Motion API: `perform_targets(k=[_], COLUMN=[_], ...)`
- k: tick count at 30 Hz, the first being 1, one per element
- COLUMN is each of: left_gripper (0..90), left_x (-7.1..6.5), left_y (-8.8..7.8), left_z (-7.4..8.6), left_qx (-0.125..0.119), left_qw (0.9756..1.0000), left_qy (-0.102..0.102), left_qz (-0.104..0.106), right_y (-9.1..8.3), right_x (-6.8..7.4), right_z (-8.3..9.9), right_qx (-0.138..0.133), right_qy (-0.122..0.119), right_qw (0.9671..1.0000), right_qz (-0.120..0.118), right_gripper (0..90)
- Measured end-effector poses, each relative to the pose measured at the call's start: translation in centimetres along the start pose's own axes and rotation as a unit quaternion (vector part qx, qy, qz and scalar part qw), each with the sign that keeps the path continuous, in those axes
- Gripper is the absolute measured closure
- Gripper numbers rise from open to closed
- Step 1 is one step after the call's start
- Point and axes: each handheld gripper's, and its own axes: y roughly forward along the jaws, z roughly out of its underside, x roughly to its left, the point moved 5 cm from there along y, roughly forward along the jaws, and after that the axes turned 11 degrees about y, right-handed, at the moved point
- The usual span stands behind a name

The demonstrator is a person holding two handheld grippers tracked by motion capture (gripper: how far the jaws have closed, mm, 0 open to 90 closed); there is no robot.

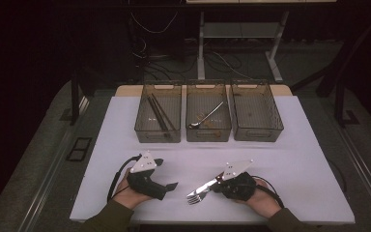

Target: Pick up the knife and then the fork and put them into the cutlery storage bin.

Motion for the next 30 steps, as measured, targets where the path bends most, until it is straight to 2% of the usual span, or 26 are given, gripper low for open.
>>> perform_targets(k=[23,27,28,30], left_gripper=[3.7,3.7,3.7,3.7], left_x=[0.1,0.1,0.1,0.1], left_y=[-0.2,-0.3,-0.3,-0.3], left_z=[-0.1,-0.2,-0.2,-0.2], left_qx=[-0.003,-0.005,-0.005,-0.005], left_qw=[1.0000,1.0000,1.0000,1.0000], left_qy=[0.001,0.002,0.002,0.001], left_qz=[0.000,-0.002,-0.002,-0.003], right_y=[1.6,2.3,2.5,2.7], right_x=[-0.1,0.6,0.7,1.0], right_z=[-1.8,-1.9,-2.0,-2.3], right_qx=[-0.003,0.003,0.005,0.004], right_qy=[-0.010,-0.024,-0.035,-0.038], right_qw=[0.9999,0.9997,0.9994,0.9993], right_qz=[0.007,-0.002,0.000,-0.002], right_gripper=[90.0,90.0,90.0,90.0])
